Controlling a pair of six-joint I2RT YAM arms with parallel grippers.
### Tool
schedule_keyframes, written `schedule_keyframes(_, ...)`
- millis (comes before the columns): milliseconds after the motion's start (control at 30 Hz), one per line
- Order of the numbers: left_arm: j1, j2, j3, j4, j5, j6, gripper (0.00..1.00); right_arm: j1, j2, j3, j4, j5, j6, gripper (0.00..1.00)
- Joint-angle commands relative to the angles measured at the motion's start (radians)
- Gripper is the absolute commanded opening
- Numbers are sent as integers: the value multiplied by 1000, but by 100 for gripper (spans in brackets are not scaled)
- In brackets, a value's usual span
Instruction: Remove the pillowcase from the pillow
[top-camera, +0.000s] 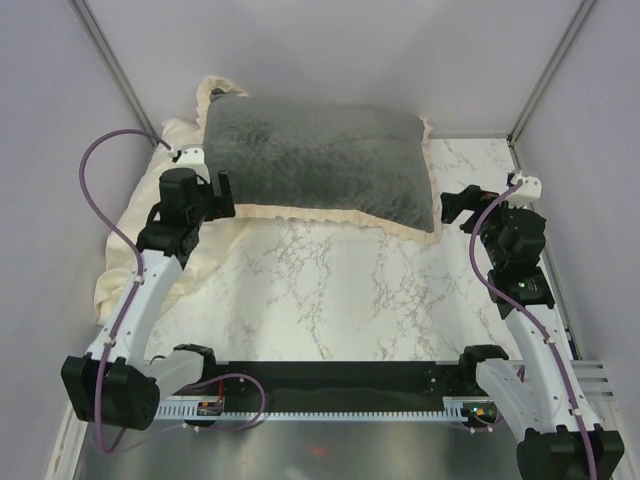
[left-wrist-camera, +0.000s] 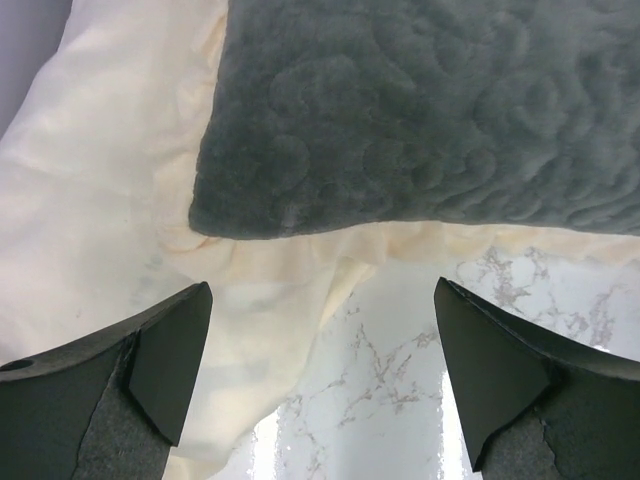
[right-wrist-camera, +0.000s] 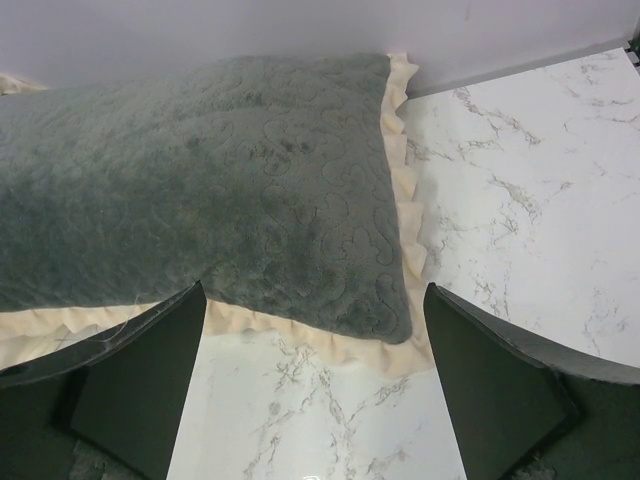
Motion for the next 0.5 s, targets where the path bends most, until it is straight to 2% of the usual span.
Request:
schedule_keyframes(0,39,91,63,53,-41,28,100,0,-1,3,31,-24,6,98)
schedule_keyframes(133,50,205,86,133,-112,27,100,0,2,0,31,-40,7,98)
schedule_keyframes(300,51,326,69,340,-110,70,100,0,-18,-2,26,-46,-3,98)
schedule_keyframes(467,51,470,90,443,-138,118,100,-1,-41,17,-5,-46,-13,98)
